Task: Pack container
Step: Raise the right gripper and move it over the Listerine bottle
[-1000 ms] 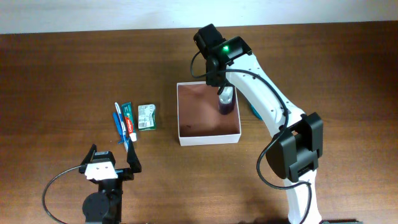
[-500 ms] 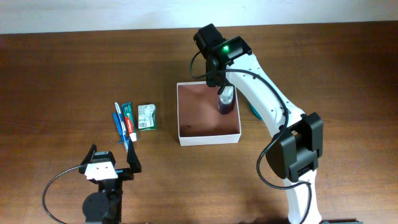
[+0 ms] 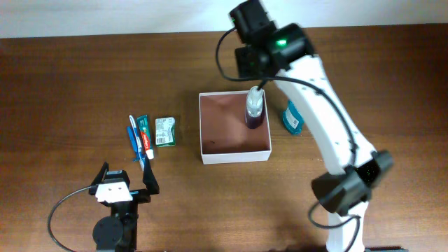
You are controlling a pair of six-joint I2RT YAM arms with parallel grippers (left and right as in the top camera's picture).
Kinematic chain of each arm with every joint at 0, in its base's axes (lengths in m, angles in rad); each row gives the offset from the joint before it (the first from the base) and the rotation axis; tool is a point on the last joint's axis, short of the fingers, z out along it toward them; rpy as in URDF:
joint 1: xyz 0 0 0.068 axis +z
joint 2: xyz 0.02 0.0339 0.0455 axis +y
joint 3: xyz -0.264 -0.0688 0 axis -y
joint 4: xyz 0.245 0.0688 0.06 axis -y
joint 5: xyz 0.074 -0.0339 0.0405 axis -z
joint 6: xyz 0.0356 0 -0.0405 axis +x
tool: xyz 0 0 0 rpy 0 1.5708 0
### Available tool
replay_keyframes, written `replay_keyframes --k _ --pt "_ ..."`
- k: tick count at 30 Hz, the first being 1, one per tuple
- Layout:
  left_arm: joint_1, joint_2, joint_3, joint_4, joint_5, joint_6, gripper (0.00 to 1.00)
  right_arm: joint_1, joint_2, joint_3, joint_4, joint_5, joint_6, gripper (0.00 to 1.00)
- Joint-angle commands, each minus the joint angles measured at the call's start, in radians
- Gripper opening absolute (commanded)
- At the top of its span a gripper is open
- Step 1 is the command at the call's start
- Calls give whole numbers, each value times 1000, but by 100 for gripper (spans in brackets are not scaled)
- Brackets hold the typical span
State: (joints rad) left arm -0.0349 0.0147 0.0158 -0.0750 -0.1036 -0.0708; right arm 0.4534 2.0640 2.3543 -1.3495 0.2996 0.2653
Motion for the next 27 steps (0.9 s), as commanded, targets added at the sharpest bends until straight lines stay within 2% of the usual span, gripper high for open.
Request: replay_keyframes --k 1,8,10,16,21,27 --pt "5 -9 -6 0 11 16 99 -70 -66 21 -58 24 -26 67" --pt "5 -9 -6 0 11 16 99 -195 -81 20 -222 -13 -31 66" --pt "5 -9 -6 0 11 16 99 -225 -81 20 -241 -90 -88 66" --pt "5 -9 -6 0 11 16 99 -294 -79 18 -265 -197 -203 52" --pt "5 -9 -6 0 11 16 99 -332 -75 18 -293 -301 -345 45" --pt "5 -9 -6 0 11 16 99 -330 -75 -2 -296 -325 -347 41"
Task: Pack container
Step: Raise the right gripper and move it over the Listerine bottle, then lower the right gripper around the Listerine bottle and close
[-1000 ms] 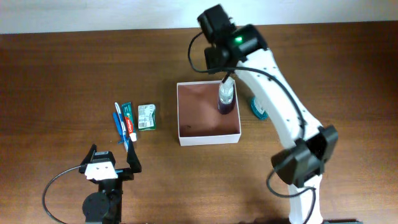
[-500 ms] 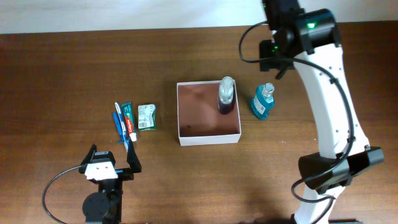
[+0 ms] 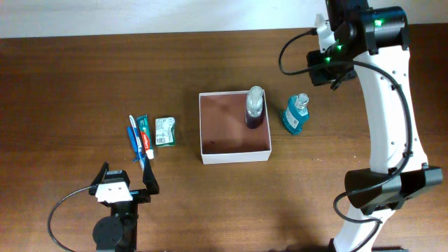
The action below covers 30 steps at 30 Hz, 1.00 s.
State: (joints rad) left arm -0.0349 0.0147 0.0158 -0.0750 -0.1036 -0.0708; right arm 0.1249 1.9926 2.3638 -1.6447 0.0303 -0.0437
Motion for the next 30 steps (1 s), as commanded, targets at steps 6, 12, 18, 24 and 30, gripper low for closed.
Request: replay_keyframes --k 6,12,18,24,30 --pt "5 -9 -6 0 11 16 99 -1 -1 -108 12 -64 -38 41" --pt "5 -9 -6 0 11 16 99 -1 0 -232 82 -65 -38 42" --pt "5 -9 -6 0 11 16 99 -1 0 -341 156 -77 -38 48" --pt "5 -9 -6 0 11 16 99 -1 1 -407 200 -110 -38 48" --pt "5 -9 -6 0 10 16 99 -1 2 -410 243 -110 -39 48"
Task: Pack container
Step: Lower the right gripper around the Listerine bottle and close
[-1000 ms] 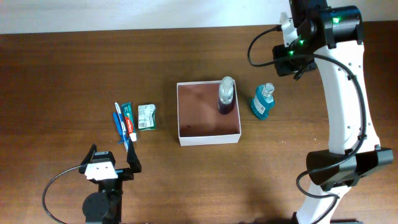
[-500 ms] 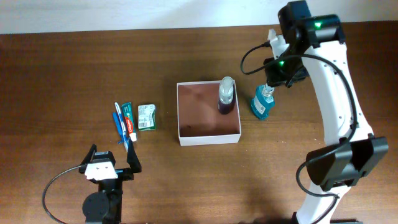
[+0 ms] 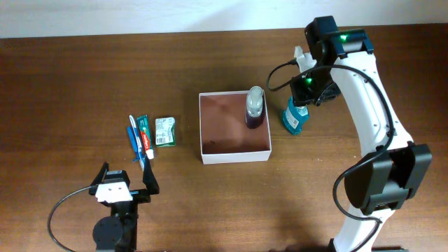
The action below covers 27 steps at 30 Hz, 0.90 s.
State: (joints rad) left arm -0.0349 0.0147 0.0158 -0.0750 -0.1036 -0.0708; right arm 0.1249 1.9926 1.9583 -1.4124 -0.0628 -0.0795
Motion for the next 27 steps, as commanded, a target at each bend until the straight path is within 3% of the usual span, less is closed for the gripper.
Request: replay_keyframes --k 1,27 --pt "5 -9 -6 0 11 16 99 -1 2 -5 18 -17 -3 48" --pt "5 -9 -6 0 11 16 99 9 9 -18 58 -17 -2 45"
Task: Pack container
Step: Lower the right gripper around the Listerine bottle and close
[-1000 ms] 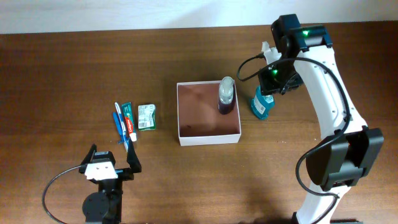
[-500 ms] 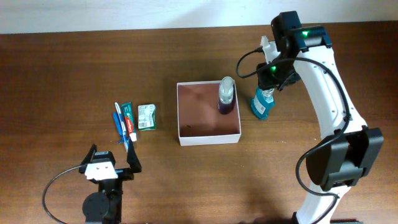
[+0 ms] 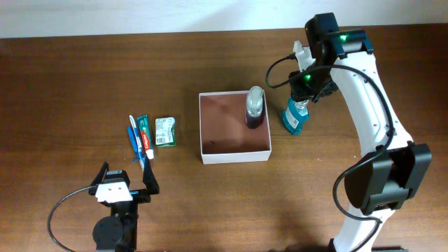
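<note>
A white open box (image 3: 235, 151) with a brown floor sits mid-table. A purple bottle (image 3: 254, 108) with a clear cap stands in its far right corner. Just right of the box stands a teal bottle (image 3: 293, 119). My right gripper (image 3: 302, 89) is directly over the teal bottle's top and hides its cap; whether the fingers have closed on it does not show. My left gripper (image 3: 127, 173) rests near the front left edge, fingers spread and holding nothing.
Left of the box lie a blue toothbrush (image 3: 133, 142), a toothpaste tube (image 3: 145, 134) and a small green packet (image 3: 165, 131). The right arm's white links run down the table's right side to its base at the front.
My right gripper has shifted slightly, sitting closer over the teal bottle's top. The teal bottle, purple bottle and left arm are where they were.
My right gripper was first at the purple bottle in the box's far right corner. Then it was away at the far right, the purple bottle left standing in the box. After that it was over the teal bottle's top, where it remains.
</note>
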You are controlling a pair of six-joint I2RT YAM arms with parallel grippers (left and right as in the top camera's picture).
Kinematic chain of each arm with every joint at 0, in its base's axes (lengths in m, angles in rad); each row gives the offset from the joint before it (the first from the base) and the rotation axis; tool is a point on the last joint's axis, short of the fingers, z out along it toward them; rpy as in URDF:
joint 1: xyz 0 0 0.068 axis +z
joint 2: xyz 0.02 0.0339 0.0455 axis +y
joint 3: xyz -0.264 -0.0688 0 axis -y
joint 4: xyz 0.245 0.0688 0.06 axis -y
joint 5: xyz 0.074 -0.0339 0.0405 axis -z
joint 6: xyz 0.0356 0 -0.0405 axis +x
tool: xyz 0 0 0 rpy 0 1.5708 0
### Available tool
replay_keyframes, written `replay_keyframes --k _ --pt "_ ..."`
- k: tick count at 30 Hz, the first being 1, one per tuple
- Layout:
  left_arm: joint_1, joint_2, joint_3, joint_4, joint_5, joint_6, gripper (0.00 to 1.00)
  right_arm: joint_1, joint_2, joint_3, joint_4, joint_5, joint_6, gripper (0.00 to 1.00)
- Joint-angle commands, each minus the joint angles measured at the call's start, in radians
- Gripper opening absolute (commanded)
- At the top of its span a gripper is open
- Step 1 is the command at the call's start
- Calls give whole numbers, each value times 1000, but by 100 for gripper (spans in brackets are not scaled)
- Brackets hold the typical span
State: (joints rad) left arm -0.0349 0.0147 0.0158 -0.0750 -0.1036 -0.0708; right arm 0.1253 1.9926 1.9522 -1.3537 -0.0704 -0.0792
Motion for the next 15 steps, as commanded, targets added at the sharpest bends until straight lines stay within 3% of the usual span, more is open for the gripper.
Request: replay_keyframes --k 1,15 --pt "5 -9 -6 0 11 16 99 13 9 -12 -2 -9 -3 45" --pt "5 -9 -6 0 11 16 99 44 9 -12 5 -8 -3 46"
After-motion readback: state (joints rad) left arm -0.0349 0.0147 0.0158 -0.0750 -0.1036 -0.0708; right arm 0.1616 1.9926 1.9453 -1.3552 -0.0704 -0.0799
